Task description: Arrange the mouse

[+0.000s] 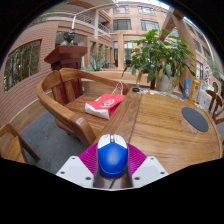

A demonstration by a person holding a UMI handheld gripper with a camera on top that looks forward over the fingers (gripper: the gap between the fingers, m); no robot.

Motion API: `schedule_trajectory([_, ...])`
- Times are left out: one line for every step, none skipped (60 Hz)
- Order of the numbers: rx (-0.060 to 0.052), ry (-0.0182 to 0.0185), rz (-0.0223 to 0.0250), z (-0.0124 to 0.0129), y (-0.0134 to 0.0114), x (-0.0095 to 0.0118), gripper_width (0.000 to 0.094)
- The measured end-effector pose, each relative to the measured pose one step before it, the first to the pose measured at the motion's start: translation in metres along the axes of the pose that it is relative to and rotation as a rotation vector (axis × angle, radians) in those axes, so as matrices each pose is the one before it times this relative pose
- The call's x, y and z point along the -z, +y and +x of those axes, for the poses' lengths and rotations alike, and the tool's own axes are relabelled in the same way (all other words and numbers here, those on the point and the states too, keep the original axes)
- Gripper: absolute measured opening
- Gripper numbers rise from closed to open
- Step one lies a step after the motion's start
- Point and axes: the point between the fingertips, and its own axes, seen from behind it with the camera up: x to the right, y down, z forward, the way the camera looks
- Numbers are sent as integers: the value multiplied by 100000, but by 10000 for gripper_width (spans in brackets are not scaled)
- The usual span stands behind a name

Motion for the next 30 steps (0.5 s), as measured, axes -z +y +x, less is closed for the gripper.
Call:
schedule_trajectory([-676, -386, -164, 57, -51, -94, 366])
schedule_trajectory([-307, -560, -231, 38, -92, -67, 366])
schedule_trajectory([-101, -540, -217, 34, -169, -73, 365])
schedule_trajectory([66, -673, 50, 29, -281, -25, 366])
schedule_trajectory([-58, -589, 544, 68, -458, 51, 365])
schedule_trajectory([-55, -444, 1327, -6, -591, 279, 365])
schedule_trajectory([142, -966, 1285, 8, -731, 208, 366])
schedule_trajectory([30, -1372, 1909, -98, -1014, 319, 366])
schedule_trajectory([-580, -1548, 2706, -105, -1335, 421, 367])
schedule_trajectory([-873, -1268, 3219, -14, -1537, 502, 367])
schedule_trajectory([-415, -916, 3124, 112, -1608, 489, 367])
schedule_trajectory([259, -646, 2657, 40, -1648, 131, 368])
schedule_trajectory([625, -826, 3010, 208, -1697, 444, 367])
schedule_trajectory([358, -431, 2889, -72, -1825, -143, 367])
schedule_trajectory([-480, -603, 3057, 575, -1953, 790, 368])
schedule_trajectory([-524, -418, 3691, 480, -1959, 369, 368])
schedule_trajectory([-313, -311, 3464, 570, -1913, 313, 367])
schedule_trajectory([494, -183, 3576, 488, -1694, 7, 366])
schedule_trajectory([400, 46, 2737, 743, -1716, 141, 367])
schedule_trajectory([169, 358, 2774, 871, -1730, 57, 366])
schedule_trajectory([-175, 640, 2795, 966, -1615, -17, 366])
schedule_trajectory([-430, 791, 2683, 809, -1892, -418, 365])
schedule_trajectory([83, 1170, 1557, 1062, -1163, 130, 365])
schedule_trajectory([217, 954, 1884, 1187, -1072, -124, 365])
schedule_trajectory([74, 1169, 1474, 1250, -933, -212, 364])
schedule_trajectory([-4, 1170, 1796, 1430, -786, -286, 363])
schedule_trajectory([-66, 1484, 1106, 1379, -642, -312, 363])
schedule_trajectory([59, 1669, 757, 1401, -456, -360, 363])
schedule_trajectory([319, 1557, 966, 1534, -158, -387, 362])
schedule_trajectory([97, 2447, -822, 1216, -705, -581, 363])
